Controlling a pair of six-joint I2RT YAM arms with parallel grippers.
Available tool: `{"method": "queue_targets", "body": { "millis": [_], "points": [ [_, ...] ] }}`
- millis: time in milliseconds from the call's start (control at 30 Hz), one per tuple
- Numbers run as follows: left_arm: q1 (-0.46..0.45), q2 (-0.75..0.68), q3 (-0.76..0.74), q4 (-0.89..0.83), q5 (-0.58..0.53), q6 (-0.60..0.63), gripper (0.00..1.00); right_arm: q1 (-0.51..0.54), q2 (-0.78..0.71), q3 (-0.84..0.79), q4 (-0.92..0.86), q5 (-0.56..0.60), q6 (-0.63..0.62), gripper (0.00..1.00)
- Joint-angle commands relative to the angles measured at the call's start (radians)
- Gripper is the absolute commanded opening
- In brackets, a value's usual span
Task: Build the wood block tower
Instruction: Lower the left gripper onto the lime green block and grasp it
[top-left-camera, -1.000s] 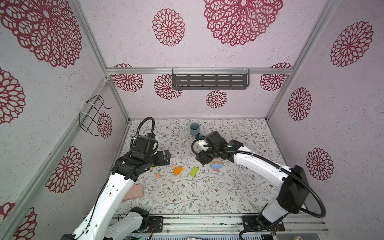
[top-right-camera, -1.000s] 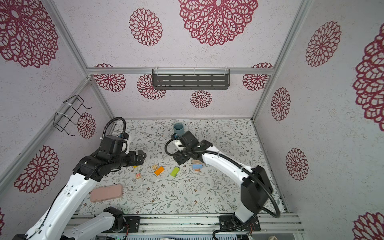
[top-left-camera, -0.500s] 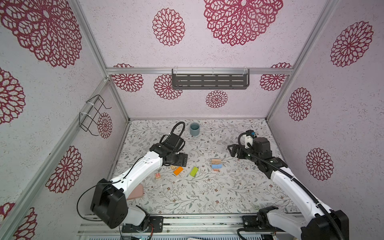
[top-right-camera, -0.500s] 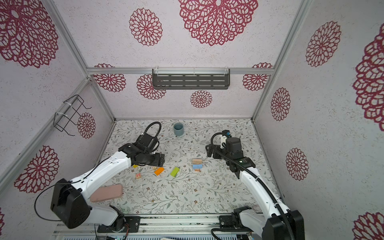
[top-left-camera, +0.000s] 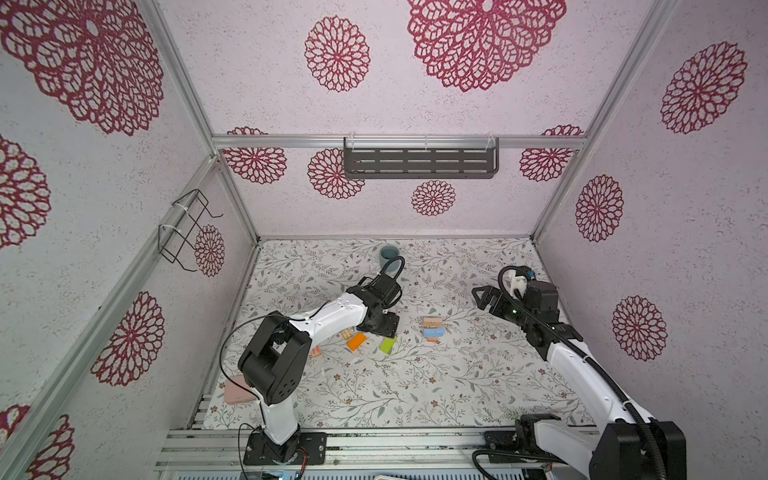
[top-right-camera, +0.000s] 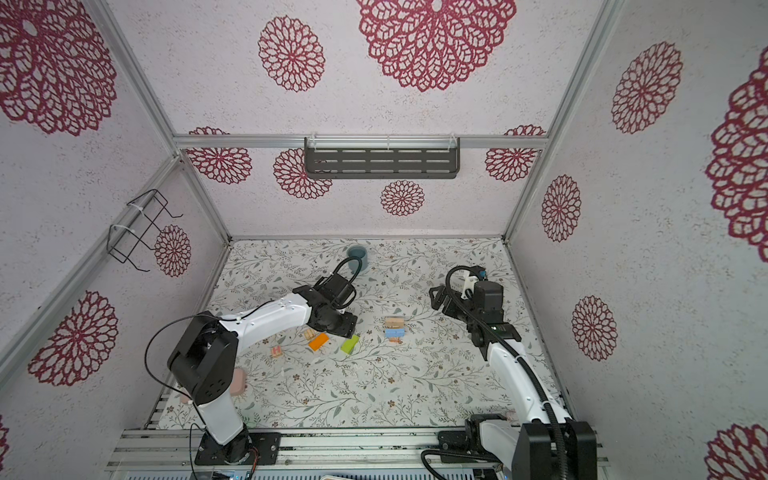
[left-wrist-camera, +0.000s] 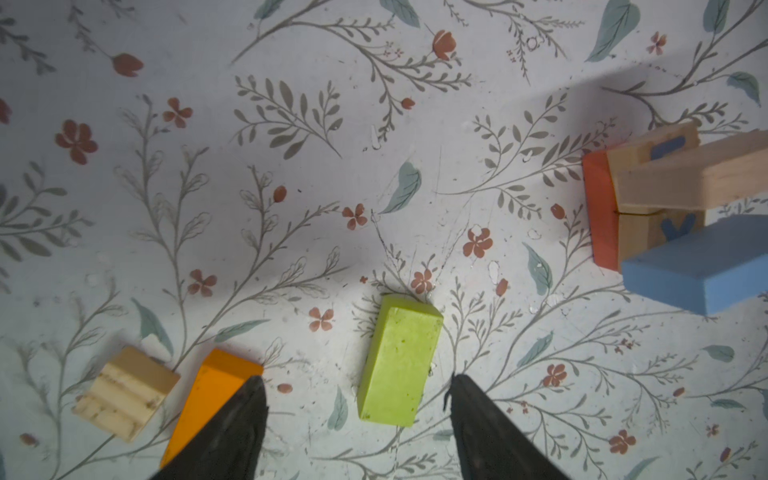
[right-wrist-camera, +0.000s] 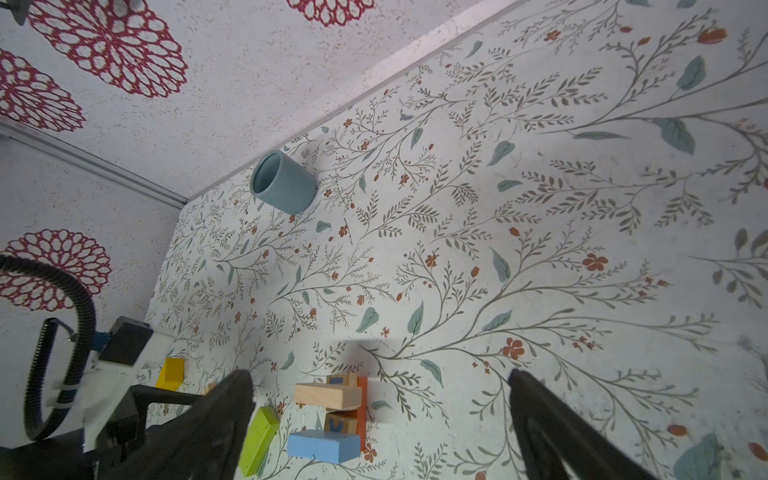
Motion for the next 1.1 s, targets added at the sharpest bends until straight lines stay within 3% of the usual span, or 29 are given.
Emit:
{"method": "queue_targets", "body": {
  "millis": [0,400,1067],
  "points": [
    [-0.02,0.021,0.025,0.039,0.044,-0.009,0.71,-0.006,0.003,0.001,0.058,-0.036,0.023,0.98],
    [-0.053,0.085,0.006,0.046,0.093,-0.014,0.65,-0.013,0.009,-0.013,0.077,-0.06,0.036,0.93],
    [-0.084,0.079,-0.012,-0.018,-0.008,-0.037,0.56,-0.015,0.032,-0.022,0.089,-0.087,0.042,0.88]
  ]
}}
